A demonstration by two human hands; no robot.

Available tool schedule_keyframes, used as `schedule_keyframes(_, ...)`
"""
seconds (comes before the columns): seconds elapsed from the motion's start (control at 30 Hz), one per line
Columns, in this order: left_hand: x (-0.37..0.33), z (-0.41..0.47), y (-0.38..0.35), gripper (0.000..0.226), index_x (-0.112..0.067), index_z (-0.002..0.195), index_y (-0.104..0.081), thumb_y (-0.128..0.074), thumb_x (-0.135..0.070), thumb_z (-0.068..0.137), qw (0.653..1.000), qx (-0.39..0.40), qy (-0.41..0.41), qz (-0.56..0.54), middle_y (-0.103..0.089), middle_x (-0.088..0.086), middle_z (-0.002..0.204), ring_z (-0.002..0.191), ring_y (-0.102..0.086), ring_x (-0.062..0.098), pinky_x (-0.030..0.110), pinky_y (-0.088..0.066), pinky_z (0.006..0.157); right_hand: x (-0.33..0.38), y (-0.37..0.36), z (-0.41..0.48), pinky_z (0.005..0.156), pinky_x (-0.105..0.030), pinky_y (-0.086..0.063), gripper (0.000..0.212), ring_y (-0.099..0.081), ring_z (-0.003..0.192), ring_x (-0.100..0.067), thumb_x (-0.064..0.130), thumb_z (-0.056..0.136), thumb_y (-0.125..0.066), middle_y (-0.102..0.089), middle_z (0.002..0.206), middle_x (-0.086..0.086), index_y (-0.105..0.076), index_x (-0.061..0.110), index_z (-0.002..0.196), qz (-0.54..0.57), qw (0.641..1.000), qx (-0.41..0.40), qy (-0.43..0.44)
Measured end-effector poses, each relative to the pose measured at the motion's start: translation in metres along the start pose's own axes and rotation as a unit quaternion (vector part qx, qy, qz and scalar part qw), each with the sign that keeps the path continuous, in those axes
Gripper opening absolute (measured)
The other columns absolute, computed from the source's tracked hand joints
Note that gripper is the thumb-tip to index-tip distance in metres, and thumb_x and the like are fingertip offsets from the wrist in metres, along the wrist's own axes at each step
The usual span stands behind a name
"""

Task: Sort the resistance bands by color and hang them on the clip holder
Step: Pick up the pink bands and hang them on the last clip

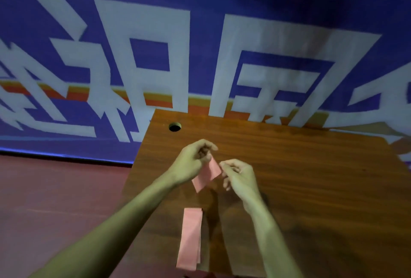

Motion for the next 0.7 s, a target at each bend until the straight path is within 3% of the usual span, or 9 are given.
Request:
schedule_keyframes(0.1, -0.066, 0.024, -0.002, 0.02, -0.02, 0.1, -0.059, -0.053, -0.003, 0.093, 0.994, 0.074, -0.071, 0.045, -0.056, -0.011, 0.089, 0.08, -0.051, -0.002, 0.015, -0.042, 0.074, 0.045, 0.034, 0.01, 0.058, -0.021, -0.042, 0.01, -0.056, 0.065, -0.009, 0.016, 0.092, -0.062, -0.064, 0.072, 0.007, -0.067, 0.023, 0.086, -0.006, 0.996, -0.033, 0.086)
schedule_keyframes(0.2, -0.134, 0.044, -0.007, 0.02, -0.018, 0.097, -0.058, -0.055, 0.001, 0.091, 0.981, 0.116, -0.133, 0.075, -0.058, -0.008, 0.089, 0.08, -0.054, 0.002, 0.02, -0.046, 0.074, 0.094, 0.064, 0.014, 0.076, -0.018, -0.048, 0.018, -0.063, 0.092, -0.003, 0.016, 0.094, -0.059, -0.069, 0.101, 0.01, -0.065, 0.031, 0.102, 0.007, 0.986, 0.012, 0.165)
schedule_keyframes(0.27, -0.174, 0.056, -0.01, 0.019, -0.015, 0.097, -0.057, -0.056, 0.003, 0.091, 0.978, 0.118, -0.158, 0.067, -0.059, 0.0, 0.088, 0.082, -0.056, 0.01, 0.027, -0.048, 0.075, 0.124, 0.086, 0.013, 0.081, -0.014, -0.049, 0.02, -0.062, 0.098, 0.004, 0.017, 0.095, -0.057, -0.069, 0.105, 0.013, -0.064, 0.032, 0.107, 0.014, 0.979, 0.049, 0.199)
schedule_keyframes(0.33, -0.208, 0.069, -0.013, 0.018, -0.015, 0.098, -0.058, -0.057, 0.002, 0.091, 0.977, 0.116, -0.171, 0.054, -0.058, 0.001, 0.087, 0.082, -0.056, 0.014, 0.03, -0.048, 0.075, 0.146, 0.111, 0.013, 0.08, -0.014, -0.049, 0.018, -0.064, 0.096, 0.002, 0.019, 0.096, -0.056, -0.071, 0.1, 0.012, -0.066, 0.03, 0.105, 0.005, 0.973, 0.076, 0.218)
schedule_keyframes(0.47, -0.262, 0.094, -0.024, 0.019, -0.018, 0.095, -0.059, -0.06, 0.0, 0.09, 0.976, 0.11, -0.183, 0.029, -0.057, 0.002, 0.085, 0.079, -0.054, 0.014, 0.029, -0.046, 0.072, 0.182, 0.166, 0.016, 0.072, -0.028, -0.045, 0.019, -0.06, 0.078, -0.019, 0.023, 0.095, -0.054, -0.069, 0.083, -0.001, -0.07, 0.014, 0.1, 0.018, 0.962, 0.107, 0.25)
schedule_keyframes(0.57, -0.294, 0.111, -0.036, 0.021, -0.014, 0.097, -0.058, -0.057, 0.006, 0.09, 0.978, 0.098, -0.182, -0.003, -0.055, 0.004, 0.084, 0.078, -0.053, 0.013, 0.025, -0.045, 0.072, 0.21, 0.205, 0.018, 0.065, -0.02, -0.044, 0.023, -0.057, 0.07, -0.01, 0.026, 0.086, -0.06, -0.064, 0.074, 0.002, -0.071, 0.007, 0.093, 0.048, 0.95, 0.144, 0.272)
schedule_keyframes(0.7, -0.315, 0.132, -0.051, 0.024, -0.009, 0.109, -0.059, -0.054, 0.006, 0.091, 0.981, 0.093, -0.153, -0.073, -0.056, 0.003, 0.081, 0.076, -0.054, 0.012, 0.02, -0.047, 0.068, 0.247, 0.248, 0.029, 0.068, -0.022, -0.044, 0.017, -0.055, 0.073, -0.013, 0.023, 0.083, -0.064, -0.063, 0.075, -0.002, -0.07, 0.007, 0.088, 0.105, 0.939, 0.157, 0.289)
Point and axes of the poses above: each hand's wrist, its own z-axis towards the middle knuckle, its own y-axis out of the back of the hand, x = y × z, the point moved 7 cm from there along z, towards the middle knuckle
